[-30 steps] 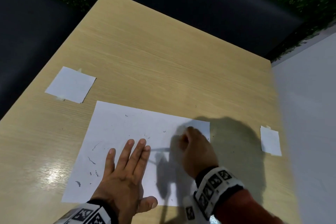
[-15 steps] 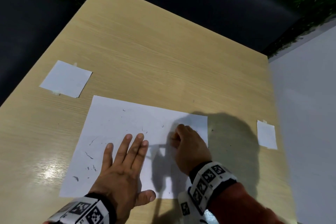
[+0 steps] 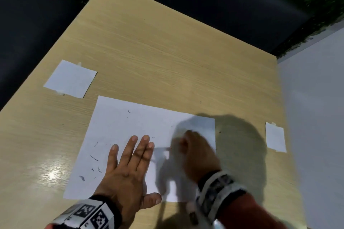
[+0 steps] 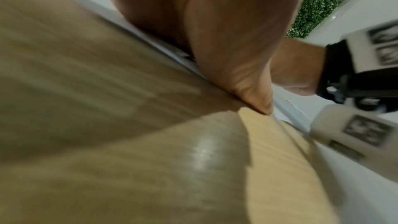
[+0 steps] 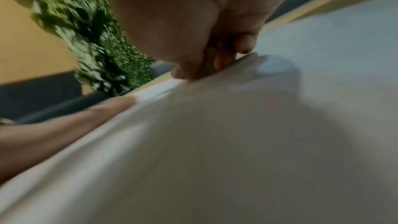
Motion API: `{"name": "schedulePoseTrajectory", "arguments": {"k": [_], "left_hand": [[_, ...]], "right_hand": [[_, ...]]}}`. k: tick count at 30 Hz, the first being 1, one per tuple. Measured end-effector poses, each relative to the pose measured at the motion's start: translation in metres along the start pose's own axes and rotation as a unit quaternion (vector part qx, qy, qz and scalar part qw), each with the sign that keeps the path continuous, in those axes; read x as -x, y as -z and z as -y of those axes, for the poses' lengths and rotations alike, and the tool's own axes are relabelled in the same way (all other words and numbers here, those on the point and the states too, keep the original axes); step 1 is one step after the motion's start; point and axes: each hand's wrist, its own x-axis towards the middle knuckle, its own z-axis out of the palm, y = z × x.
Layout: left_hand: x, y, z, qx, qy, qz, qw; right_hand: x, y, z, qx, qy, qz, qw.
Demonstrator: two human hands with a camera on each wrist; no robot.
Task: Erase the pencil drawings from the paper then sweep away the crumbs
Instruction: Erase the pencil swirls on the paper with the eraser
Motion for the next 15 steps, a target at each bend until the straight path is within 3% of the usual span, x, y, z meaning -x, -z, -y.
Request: {"name": "schedulePoseTrajectory", "arguments": {"k": [3,5,7,10,12,15], "left_hand": [[0.000,-0.001,-0.002,-0.004,-0.001,0.002,1.000],[0.001,0.000,-0.002,0.000,0.004,0.005,1.000],[0.001,0.000,-0.002,0.000,0.005,0.007,1.000],[0.001,0.002,-0.002,-0.013,0.000,0.002,1.000],[0.000,0.002,-0.002,-0.011,0.001,-0.003,1.000],[0.001,0.000,-0.002,-0.009,-0.003,0.005,1.000]], "right_hand": [[-0.035,0.035,-0.049,0.011,-0.113,-0.032,0.993],[-0.032,0.039,-0.046,0.014,-0.126,-0.048,0.991],[-0.013,0.019,-0.013,0.004,-0.071,-0.038,0.997],[0.031,-0.014,0.040,-0.023,0.039,0.040,0.998],[0.027,-0.014,0.023,0.016,0.061,0.011,0.998],[-0.007,0.012,-0.035,0.013,-0.072,-0.023,0.997]]}}
